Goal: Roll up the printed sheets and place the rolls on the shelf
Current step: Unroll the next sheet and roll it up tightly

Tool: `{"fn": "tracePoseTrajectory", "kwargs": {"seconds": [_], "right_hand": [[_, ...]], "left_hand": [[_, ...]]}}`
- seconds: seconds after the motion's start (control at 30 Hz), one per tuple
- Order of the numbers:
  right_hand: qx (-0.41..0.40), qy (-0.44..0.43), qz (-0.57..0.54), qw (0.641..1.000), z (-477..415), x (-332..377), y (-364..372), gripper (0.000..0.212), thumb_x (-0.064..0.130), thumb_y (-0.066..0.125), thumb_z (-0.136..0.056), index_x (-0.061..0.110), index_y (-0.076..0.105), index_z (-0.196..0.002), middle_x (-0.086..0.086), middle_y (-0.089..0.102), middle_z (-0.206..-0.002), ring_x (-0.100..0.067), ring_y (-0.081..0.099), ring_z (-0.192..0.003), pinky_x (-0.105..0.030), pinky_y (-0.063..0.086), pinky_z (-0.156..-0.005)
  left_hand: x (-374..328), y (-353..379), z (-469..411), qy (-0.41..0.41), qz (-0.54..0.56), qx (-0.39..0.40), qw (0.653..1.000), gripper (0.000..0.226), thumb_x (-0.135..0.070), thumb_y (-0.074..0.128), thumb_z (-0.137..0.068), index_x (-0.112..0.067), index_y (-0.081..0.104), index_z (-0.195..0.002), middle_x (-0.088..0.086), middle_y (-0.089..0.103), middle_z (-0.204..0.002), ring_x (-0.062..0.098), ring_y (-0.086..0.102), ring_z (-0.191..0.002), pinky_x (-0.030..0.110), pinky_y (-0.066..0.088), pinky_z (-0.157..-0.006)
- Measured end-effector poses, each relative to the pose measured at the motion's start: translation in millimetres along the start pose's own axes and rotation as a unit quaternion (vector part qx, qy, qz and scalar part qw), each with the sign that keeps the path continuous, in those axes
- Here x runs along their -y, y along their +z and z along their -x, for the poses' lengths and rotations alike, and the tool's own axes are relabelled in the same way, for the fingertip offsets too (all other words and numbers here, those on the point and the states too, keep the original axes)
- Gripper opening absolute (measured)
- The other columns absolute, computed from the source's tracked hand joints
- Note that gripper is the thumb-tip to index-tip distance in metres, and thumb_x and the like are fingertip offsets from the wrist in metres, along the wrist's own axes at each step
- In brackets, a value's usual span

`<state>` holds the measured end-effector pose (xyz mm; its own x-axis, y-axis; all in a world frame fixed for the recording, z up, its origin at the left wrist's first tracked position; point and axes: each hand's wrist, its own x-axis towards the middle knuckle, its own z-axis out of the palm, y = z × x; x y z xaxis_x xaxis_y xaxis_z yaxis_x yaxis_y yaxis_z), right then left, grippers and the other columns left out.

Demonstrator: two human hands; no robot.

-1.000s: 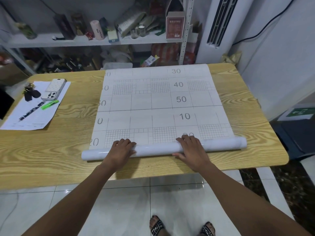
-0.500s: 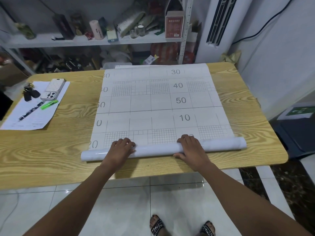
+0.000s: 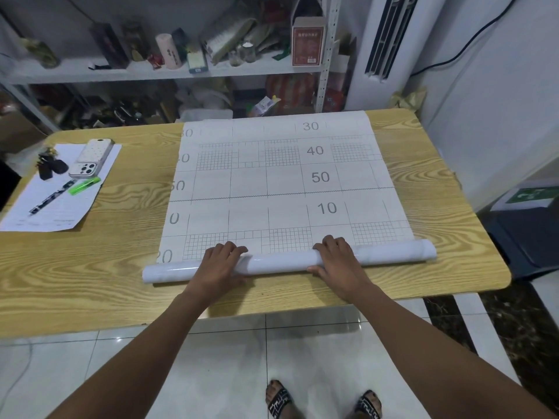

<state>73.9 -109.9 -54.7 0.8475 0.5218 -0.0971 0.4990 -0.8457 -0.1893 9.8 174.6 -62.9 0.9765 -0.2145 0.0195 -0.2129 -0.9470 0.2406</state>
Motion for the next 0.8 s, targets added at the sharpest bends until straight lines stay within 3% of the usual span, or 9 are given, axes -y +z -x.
{"fn": "tracePoseTrajectory", "kwargs": {"seconds": [0.23,0.47,0.6,0.8], "right_hand": [[-0.007,0.002,-0.012,1.0,-1.5,0.6,-1.7,0.049,0.043,0.054,-0.09,0.009,0.052,-0.124,-0.011,0.052,-0.115,-0.031,0.047,-0.1,-0.038,0.035,-0.093],[-0.042,0.018,-0.028,0.999,-4.6,-0.4,1.3,0.045,0.045,0.056,-0.087,0.01,0.058,-0.115,-0.01,0.057,-0.105,-0.032,0.052,-0.095,-0.04,0.038,-0.091],[-0.028,0.028,-0.033,0.999,-4.6,-1.0,0.1,0.064,0.062,0.029,-0.084,0.015,0.054,-0.12,-0.004,0.057,-0.111,-0.027,0.05,-0.101,-0.037,0.034,-0.097],[-0.022,0.017,-0.033,0.999,-4.0,-7.5,1.3,0.06,0.061,0.051,-0.084,0.015,0.052,-0.124,-0.003,0.055,-0.115,-0.026,0.048,-0.105,-0.036,0.031,-0.099]], "left_hand": [[-1.7,-5.1,-3.7,0.018,-0.015,-0.004,1.0,0.058,-0.008,0.08,-0.051,-0.014,0.052,-0.102,0.008,0.058,-0.09,0.03,0.058,-0.075,0.042,0.044,-0.069],[3.8,-2.3,-6.8,-0.015,0.012,0.01,1.0,0.042,-0.022,0.073,-0.073,-0.011,0.058,-0.11,0.006,0.055,-0.103,0.028,0.052,-0.094,0.035,0.031,-0.081],[4.7,-3.6,-8.7,-0.029,0.027,0.021,0.999,0.04,-0.026,0.067,-0.079,-0.014,0.056,-0.115,0.003,0.053,-0.107,0.024,0.049,-0.099,0.031,0.026,-0.086],[6.7,-3.4,-8.4,-0.031,0.042,0.04,0.998,0.038,-0.031,0.059,-0.086,-0.017,0.052,-0.121,0.002,0.05,-0.11,0.021,0.045,-0.102,0.032,0.025,-0.09]]}}
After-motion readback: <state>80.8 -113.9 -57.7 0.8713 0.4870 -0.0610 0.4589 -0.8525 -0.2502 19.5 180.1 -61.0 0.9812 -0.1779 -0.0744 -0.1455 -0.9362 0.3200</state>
